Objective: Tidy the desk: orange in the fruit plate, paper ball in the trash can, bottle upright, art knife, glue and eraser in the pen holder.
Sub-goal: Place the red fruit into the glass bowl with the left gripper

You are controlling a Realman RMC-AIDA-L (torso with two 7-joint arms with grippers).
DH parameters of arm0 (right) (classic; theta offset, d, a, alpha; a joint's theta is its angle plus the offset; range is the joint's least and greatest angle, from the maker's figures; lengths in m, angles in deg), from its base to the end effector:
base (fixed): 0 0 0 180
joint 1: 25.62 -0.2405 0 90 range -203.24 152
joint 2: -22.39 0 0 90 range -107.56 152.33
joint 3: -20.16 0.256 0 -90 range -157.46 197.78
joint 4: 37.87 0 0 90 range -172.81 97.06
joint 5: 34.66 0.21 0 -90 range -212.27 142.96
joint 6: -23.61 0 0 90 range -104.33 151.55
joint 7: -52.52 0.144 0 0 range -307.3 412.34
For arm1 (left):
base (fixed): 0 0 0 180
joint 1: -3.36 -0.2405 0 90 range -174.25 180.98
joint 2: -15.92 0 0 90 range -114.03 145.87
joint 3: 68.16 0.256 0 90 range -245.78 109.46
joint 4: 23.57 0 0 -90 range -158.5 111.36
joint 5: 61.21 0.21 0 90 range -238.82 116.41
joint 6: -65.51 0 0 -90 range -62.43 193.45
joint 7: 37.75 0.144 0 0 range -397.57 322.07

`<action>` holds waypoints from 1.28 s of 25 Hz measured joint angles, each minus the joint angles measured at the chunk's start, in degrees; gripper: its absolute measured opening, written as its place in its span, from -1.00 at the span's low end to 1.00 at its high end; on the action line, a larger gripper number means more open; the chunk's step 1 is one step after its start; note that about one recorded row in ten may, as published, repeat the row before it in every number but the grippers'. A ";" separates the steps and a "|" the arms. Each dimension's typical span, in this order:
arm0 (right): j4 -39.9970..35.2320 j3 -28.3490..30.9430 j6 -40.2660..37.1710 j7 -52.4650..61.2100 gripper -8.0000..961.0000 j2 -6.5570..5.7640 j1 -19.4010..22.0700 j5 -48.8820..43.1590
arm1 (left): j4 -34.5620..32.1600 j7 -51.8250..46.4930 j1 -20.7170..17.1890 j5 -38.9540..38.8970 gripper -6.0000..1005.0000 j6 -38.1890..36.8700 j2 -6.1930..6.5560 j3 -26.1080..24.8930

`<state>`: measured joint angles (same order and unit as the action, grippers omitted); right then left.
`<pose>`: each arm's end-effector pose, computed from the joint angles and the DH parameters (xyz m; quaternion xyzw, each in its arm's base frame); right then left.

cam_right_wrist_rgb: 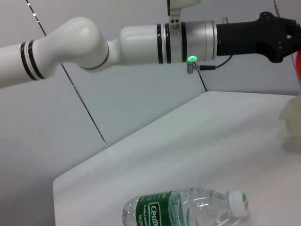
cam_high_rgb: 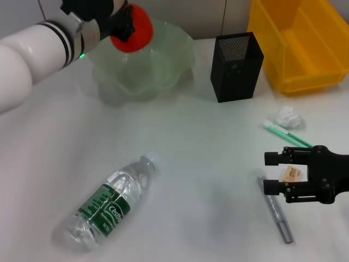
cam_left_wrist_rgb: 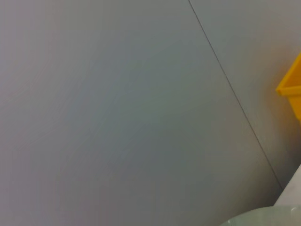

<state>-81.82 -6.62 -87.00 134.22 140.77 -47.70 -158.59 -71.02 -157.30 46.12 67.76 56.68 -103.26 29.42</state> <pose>0.2977 0.2559 0.0395 -0.9243 0.2632 0.2693 0.0629 -0.1387 0.4629 -0.0491 -0.8769 -0.0337 -0.0383 0.4780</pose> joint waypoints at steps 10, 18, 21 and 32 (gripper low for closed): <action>1.47 -0.12 0.52 -0.74 0.59 0.00 -0.23 -0.13 | 1.67 -0.33 -0.05 -2.23 -0.76 4.68 0.00 3.23; 1.65 -0.12 0.52 -0.85 0.59 0.00 0.18 -0.21 | 2.17 -0.33 0.06 -2.33 -0.71 5.19 0.00 3.57; 1.82 -0.12 0.52 -0.85 0.59 0.00 0.22 -0.24 | 2.65 -0.34 0.10 -3.46 -0.69 5.40 0.01 3.33; 2.38 -0.12 0.47 -1.28 0.59 0.00 0.56 -0.26 | 1.22 -0.80 -1.45 -4.44 -0.11 4.72 0.01 3.13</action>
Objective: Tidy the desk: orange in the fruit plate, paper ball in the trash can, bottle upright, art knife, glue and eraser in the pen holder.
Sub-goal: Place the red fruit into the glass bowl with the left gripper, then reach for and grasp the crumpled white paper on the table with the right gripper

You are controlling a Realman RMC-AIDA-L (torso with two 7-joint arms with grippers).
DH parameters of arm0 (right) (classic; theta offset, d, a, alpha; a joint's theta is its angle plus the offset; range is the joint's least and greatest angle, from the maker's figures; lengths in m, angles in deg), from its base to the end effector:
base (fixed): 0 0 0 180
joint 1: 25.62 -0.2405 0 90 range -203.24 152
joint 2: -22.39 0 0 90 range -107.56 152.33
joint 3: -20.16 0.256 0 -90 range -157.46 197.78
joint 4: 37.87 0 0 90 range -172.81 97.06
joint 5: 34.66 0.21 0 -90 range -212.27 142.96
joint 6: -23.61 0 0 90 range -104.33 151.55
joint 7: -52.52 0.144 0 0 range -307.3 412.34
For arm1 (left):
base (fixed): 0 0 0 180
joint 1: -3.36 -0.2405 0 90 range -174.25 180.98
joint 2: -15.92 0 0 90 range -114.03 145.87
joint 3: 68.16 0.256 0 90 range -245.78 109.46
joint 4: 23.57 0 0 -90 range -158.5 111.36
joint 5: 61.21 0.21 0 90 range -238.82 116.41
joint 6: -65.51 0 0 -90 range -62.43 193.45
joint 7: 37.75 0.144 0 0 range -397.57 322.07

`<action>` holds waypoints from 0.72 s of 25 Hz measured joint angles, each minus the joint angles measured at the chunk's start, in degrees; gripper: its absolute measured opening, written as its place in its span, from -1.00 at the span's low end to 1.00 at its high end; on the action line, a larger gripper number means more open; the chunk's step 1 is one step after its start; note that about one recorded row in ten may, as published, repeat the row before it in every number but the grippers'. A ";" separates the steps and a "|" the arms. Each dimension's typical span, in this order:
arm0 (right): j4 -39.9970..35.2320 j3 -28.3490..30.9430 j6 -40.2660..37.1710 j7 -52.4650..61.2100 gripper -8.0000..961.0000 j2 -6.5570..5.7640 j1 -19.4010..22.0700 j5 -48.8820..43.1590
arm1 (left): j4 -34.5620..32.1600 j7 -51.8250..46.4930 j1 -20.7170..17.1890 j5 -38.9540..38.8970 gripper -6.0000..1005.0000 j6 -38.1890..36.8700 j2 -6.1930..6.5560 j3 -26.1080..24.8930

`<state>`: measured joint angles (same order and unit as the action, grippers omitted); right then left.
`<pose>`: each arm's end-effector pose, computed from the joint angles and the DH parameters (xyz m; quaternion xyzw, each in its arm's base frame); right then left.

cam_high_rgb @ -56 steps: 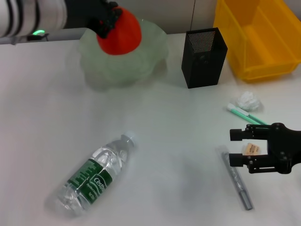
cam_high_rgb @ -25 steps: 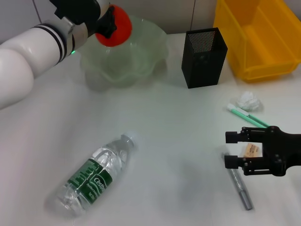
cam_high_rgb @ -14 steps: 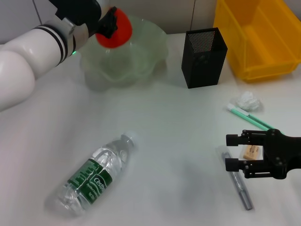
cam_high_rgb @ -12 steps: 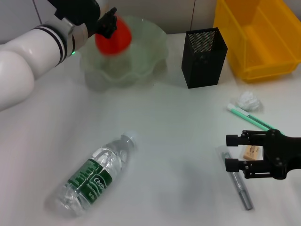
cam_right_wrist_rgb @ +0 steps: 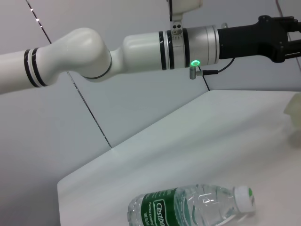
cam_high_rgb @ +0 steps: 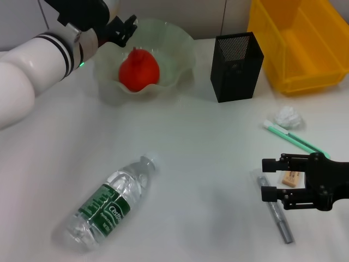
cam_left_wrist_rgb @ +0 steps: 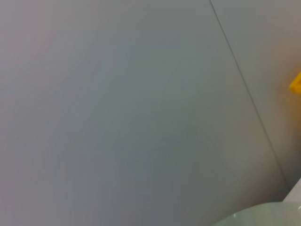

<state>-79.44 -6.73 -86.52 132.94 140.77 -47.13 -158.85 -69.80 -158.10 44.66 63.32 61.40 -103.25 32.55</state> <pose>0.3015 0.2501 0.0322 -0.9207 0.2707 0.2752 0.0570 -0.1491 0.4576 -0.0536 -0.8677 -0.0617 -0.0568 0.4899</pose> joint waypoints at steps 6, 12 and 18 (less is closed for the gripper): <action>-0.45 0.21 0.03 1.18 0.59 -0.02 0.09 0.00 | -5.81 -2.11 -2.74 0.06 -0.02 -6.21 0.44 -0.64; -8.32 -0.93 0.02 12.58 0.59 0.34 -0.52 -0.08 | -17.33 -1.73 -7.32 0.63 -0.03 -21.75 0.62 -4.03; -19.49 -3.07 -2.47 26.68 0.59 0.70 -0.47 -0.12 | -26.16 -0.85 -10.20 0.66 -0.06 -39.54 0.70 -9.90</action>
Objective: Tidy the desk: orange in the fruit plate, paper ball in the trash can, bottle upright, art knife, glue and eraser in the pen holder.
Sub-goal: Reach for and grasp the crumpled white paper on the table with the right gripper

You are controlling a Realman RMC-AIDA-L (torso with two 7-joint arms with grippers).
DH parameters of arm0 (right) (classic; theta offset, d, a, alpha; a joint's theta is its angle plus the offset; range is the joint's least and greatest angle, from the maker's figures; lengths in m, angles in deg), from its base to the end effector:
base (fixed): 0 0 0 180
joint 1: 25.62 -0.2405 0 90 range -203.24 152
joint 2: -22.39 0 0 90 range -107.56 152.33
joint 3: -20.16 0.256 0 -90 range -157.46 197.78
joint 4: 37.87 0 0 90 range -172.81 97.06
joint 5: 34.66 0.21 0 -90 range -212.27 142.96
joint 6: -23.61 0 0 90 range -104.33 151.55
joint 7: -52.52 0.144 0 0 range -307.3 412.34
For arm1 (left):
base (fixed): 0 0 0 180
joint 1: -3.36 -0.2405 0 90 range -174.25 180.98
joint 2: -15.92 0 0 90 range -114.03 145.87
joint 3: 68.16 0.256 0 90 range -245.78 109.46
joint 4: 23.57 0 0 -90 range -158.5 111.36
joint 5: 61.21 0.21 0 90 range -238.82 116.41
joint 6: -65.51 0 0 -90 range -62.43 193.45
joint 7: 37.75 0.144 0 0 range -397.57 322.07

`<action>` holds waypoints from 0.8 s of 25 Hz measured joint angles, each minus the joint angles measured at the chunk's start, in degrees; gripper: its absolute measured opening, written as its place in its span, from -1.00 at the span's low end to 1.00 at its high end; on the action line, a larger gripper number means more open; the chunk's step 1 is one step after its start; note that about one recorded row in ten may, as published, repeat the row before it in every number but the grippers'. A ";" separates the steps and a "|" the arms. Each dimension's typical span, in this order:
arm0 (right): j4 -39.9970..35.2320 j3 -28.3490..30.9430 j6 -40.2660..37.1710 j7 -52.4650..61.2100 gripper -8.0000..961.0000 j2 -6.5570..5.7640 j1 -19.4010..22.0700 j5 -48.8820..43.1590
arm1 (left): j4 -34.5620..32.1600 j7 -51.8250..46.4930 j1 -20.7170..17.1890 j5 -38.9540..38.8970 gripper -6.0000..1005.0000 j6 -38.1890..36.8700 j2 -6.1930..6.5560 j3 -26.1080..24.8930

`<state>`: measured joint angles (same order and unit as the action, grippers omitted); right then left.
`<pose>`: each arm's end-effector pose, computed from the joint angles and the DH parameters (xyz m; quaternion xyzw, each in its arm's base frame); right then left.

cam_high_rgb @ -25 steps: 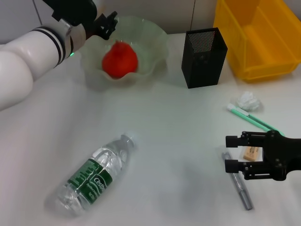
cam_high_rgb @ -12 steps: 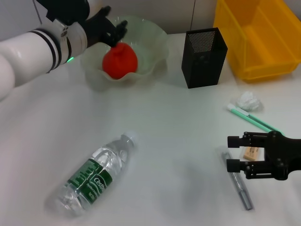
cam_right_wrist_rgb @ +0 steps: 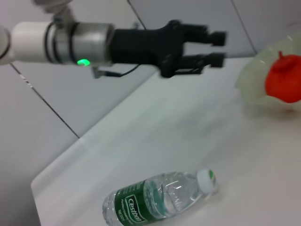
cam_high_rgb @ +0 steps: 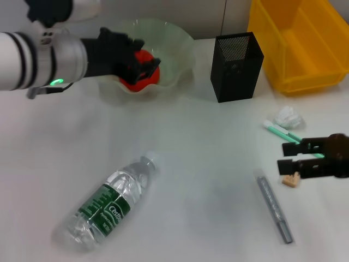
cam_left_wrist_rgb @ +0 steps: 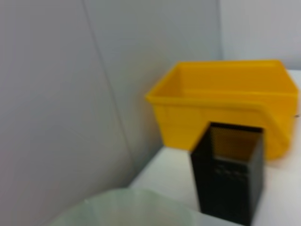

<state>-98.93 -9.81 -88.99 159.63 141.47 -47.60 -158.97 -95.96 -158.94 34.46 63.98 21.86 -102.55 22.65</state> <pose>0.2811 0.2694 0.0749 -0.9021 0.3751 0.2037 0.0629 -0.1254 0.4038 -0.0278 -0.9409 -0.0937 -0.0706 0.3178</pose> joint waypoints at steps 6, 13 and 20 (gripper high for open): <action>-16.49 -4.42 -2.08 14.58 0.59 0.14 -0.11 -1.17 | -4.61 2.10 -2.08 -0.78 -0.09 -20.29 0.04 -10.30; -34.64 -10.99 -1.67 34.33 0.59 -0.10 -3.19 -10.41 | -4.30 2.61 -2.09 -1.23 -0.12 -25.73 0.11 -12.68; -41.06 -16.74 -2.01 41.19 0.59 -0.48 -7.86 -23.63 | -0.76 2.95 0.86 -1.03 -0.13 -33.30 0.19 -16.69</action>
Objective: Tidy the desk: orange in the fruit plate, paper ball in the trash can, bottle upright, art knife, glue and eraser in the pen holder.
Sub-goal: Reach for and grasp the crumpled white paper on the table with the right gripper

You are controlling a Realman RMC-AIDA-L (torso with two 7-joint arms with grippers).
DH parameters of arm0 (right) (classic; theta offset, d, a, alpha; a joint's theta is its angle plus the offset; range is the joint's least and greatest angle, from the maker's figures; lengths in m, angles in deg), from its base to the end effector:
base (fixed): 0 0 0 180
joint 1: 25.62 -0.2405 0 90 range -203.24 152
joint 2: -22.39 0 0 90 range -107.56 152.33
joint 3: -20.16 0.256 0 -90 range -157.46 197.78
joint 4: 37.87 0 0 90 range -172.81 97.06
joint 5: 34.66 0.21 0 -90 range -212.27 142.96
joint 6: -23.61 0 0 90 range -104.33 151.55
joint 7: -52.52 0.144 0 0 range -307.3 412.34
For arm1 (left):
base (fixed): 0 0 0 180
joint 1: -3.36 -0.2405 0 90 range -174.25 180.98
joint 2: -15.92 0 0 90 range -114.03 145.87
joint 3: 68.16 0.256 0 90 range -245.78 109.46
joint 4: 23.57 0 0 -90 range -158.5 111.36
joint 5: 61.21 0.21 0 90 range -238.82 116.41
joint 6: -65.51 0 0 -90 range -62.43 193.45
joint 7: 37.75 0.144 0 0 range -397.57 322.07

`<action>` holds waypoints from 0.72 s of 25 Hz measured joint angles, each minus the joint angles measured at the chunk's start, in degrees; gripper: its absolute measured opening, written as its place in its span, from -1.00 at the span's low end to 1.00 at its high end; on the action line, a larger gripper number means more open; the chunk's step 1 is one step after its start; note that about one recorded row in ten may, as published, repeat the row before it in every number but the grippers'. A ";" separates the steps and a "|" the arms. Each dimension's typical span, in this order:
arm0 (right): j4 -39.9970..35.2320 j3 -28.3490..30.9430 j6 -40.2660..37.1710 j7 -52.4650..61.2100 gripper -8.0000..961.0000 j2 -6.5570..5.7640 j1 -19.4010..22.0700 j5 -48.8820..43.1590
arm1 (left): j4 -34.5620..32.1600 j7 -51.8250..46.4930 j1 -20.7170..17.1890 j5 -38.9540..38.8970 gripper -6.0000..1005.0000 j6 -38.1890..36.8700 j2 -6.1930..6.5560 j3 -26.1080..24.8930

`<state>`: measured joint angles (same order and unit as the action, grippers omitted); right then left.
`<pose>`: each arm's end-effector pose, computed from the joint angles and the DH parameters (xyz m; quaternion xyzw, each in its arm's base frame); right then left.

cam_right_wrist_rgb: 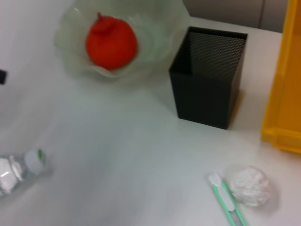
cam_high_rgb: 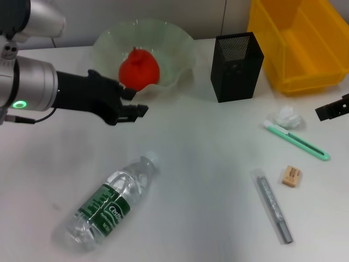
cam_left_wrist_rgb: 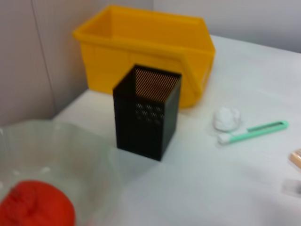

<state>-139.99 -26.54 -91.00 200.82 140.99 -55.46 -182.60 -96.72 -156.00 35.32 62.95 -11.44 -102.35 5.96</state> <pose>0.1957 0.3098 0.1391 -0.8490 0.4565 -0.0670 0.2573 -0.1549 0.3713 0.0024 -0.9740 -0.1588 -0.0315 0.1582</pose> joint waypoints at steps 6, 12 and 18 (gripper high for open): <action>3.72 -0.20 2.22 -0.65 0.59 -0.18 -1.73 -2.93 | 4.85 3.83 2.72 -0.15 -0.13 -8.60 0.25 -8.17; 5.24 -0.27 3.65 -2.38 0.59 -0.20 -1.51 -4.16 | 4.72 4.13 3.16 -4.81 -0.11 -20.02 0.22 -16.19; 5.67 -2.26 5.05 -4.15 0.59 0.20 -2.01 -10.38 | 5.45 -0.60 2.64 -10.62 -0.09 -24.41 0.57 -18.82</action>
<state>-134.32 -28.80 -85.95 196.67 141.18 -57.46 -192.97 -91.27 -156.60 37.96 52.33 -35.85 -101.78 -12.86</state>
